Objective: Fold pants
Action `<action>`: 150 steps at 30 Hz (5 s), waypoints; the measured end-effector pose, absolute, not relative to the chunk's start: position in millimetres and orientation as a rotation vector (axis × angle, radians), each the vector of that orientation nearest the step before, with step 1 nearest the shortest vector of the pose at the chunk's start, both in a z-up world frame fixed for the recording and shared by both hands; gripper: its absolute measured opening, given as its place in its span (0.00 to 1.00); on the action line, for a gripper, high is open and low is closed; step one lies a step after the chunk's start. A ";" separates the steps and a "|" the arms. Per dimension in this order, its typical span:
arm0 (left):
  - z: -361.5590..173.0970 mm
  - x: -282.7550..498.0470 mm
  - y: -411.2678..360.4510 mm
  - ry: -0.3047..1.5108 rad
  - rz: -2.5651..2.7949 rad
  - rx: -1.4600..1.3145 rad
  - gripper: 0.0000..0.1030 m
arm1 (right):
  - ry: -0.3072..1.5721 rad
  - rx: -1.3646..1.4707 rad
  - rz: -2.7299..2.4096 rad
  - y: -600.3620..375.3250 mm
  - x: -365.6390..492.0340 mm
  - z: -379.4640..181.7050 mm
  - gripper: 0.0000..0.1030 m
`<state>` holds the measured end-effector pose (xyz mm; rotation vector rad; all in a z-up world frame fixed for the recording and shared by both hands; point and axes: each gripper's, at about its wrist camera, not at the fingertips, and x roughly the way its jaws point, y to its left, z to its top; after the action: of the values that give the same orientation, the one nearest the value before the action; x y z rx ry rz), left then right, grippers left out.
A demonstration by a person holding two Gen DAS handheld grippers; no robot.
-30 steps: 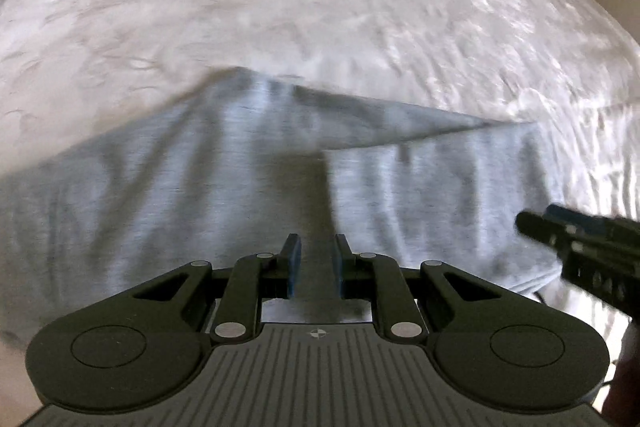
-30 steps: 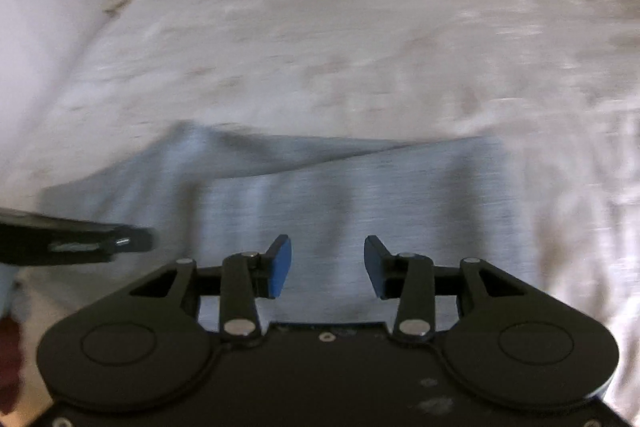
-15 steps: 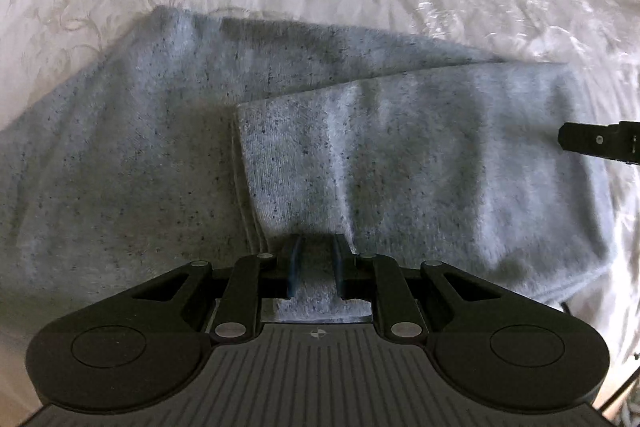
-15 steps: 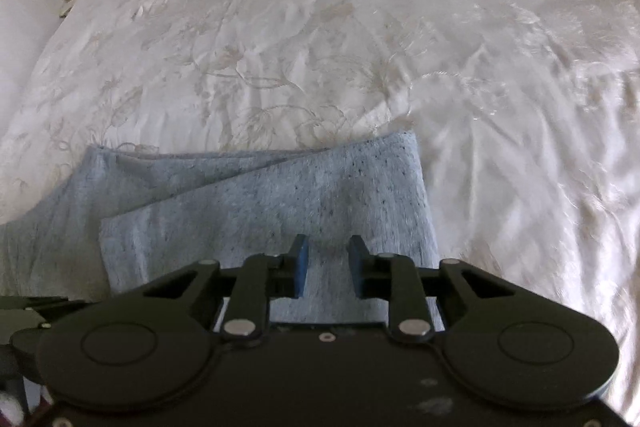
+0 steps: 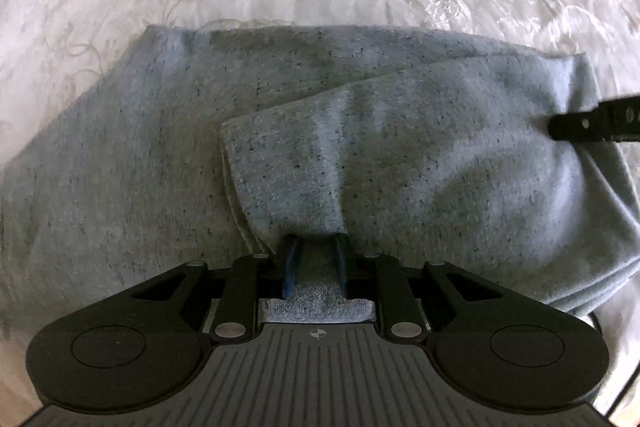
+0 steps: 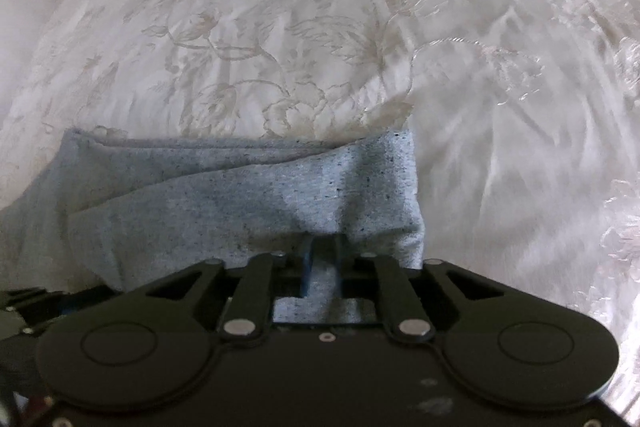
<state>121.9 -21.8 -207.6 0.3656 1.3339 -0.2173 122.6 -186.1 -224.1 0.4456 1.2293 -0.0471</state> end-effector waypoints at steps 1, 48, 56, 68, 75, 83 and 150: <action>-207.3 121.0 -22.3 1.330 -0.214 0.366 0.19 | 1.222 0.489 -0.013 -190.1 123.3 -225.5 0.72; -239.1 131.9 108.1 1.412 -0.090 0.098 1.00 | 1.225 0.101 -0.039 -89.0 122.5 -231.3 1.00; -242.1 130.4 116.6 1.389 -0.097 0.084 1.00 | 1.264 0.135 -0.045 -93.1 143.8 -236.6 1.00; -234.9 104.5 107.4 1.343 -0.074 0.062 1.00 | 1.205 0.036 -0.073 -73.3 142.9 -241.5 1.00; -220.0 102.1 106.9 1.366 -0.088 0.075 0.92 | 1.123 0.052 -0.054 -77.5 124.6 -234.5 1.00; -186.0 80.6 105.8 1.328 -0.091 0.113 0.74 | 1.111 0.161 -0.032 -96.0 101.6 -204.6 0.67; -170.9 126.3 392.3 1.306 -0.234 -0.066 0.69 | 1.187 0.188 0.120 147.7 128.9 -177.0 0.23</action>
<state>126.3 392.3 -170.9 -0.0661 1.3056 -0.2335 128.9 147.7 -177.0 0.1876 1.1874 0.1202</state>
